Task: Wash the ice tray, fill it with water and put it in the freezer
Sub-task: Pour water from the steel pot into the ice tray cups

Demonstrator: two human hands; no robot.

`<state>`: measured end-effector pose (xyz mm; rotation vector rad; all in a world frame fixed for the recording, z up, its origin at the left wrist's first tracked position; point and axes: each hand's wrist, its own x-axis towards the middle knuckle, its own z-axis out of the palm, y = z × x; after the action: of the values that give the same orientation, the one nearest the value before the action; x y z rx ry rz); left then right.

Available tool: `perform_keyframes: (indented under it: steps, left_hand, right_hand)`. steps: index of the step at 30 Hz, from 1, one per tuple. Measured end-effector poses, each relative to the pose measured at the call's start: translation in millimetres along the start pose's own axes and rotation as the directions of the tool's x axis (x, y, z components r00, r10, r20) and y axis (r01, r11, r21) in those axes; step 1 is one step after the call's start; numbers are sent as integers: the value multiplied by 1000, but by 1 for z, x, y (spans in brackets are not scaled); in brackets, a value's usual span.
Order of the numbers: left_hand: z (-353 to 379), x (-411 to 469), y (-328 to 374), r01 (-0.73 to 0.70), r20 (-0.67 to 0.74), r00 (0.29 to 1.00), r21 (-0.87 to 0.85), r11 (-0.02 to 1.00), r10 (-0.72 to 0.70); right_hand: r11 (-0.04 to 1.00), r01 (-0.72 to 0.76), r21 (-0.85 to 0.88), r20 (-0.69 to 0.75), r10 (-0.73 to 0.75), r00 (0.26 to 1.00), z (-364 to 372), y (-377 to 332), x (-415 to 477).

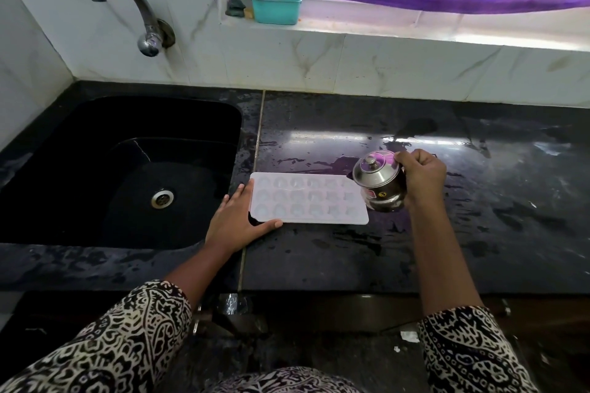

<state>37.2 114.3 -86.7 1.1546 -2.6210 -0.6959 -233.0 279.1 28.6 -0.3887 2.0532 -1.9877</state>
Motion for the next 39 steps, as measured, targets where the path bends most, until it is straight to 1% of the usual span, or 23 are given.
perform_keyframes:
  steps: [7, 15, 19, 23, 39]
  left_hand:
    - [-1, 0, 0, 0, 8, 1000, 12, 1000, 0]
    - [0, 0, -1, -2, 0, 1000, 12, 1000, 2]
    - [1, 0, -2, -3, -8, 1000, 8, 1000, 4]
    - [1, 0, -2, -3, -6, 1000, 5, 1000, 3]
    - [1, 0, -1, -2, -5, 1000, 17, 1000, 3]
  right_hand:
    - [1000, 5, -27, -18, -5, 1000, -9, 5, 1]
    - [968, 97, -232, -24, -105, 994, -17, 6, -3]
    - [951, 121, -284, -12, -130, 991, -17, 4, -3]
    - [945, 133, -299, 8, -137, 990, -18, 1, -4]
    - [947, 154, -283, 11, -157, 988, -20, -3, 0]
